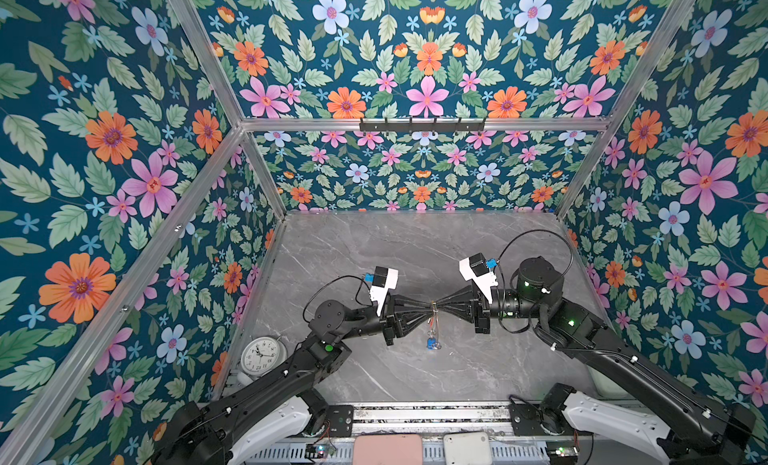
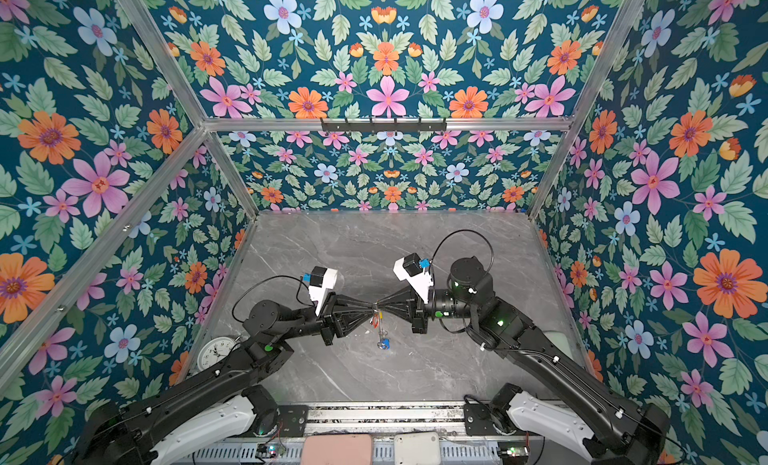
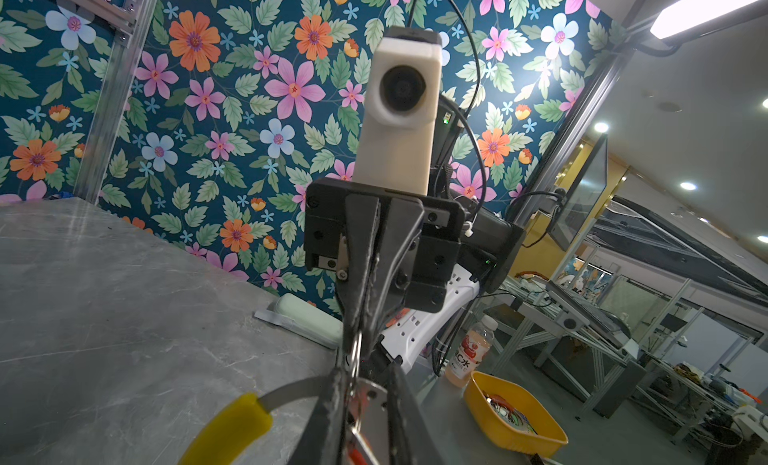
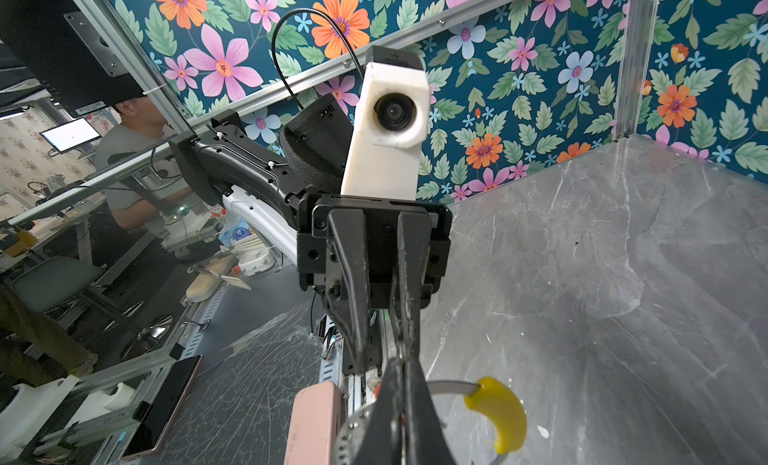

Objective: Remove the keys from the keyring

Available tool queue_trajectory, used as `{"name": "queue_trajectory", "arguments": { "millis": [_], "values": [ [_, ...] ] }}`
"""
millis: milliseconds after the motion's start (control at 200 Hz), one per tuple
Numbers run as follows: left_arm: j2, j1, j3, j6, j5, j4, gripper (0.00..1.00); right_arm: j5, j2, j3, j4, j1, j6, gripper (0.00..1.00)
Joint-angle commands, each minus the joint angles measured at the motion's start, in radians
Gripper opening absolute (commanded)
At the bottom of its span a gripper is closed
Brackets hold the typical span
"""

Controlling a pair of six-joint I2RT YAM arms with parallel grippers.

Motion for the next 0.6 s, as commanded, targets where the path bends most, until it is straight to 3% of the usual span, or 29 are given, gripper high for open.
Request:
{"name": "queue_trajectory", "arguments": {
  "millis": [0, 200, 320, 435, 595],
  "values": [
    [-0.004, 0.001, 0.005, 0.003, 0.011, 0.028, 0.15, 0.009, 0.003, 0.004, 0.046, 0.0, 0.01, 0.0],
    [-0.014, 0.001, 0.016, 0.021, 0.003, -0.007, 0.0, 0.003, 0.013, 0.003, 0.051, 0.001, 0.016, 0.0],
    [-0.027, 0.001, 0.029, 0.043, -0.009, -0.057, 0.0, 0.019, 0.011, 0.005, 0.043, 0.001, 0.032, 0.0],
    [-0.06, 0.001, 0.061, 0.094, -0.031, -0.191, 0.0, 0.073, -0.001, 0.008, 0.005, 0.001, 0.055, 0.33],
    [-0.109, 0.001, 0.144, 0.202, -0.074, -0.486, 0.0, 0.168, -0.036, -0.002, -0.042, 0.0, 0.074, 0.43]
  ]
}}
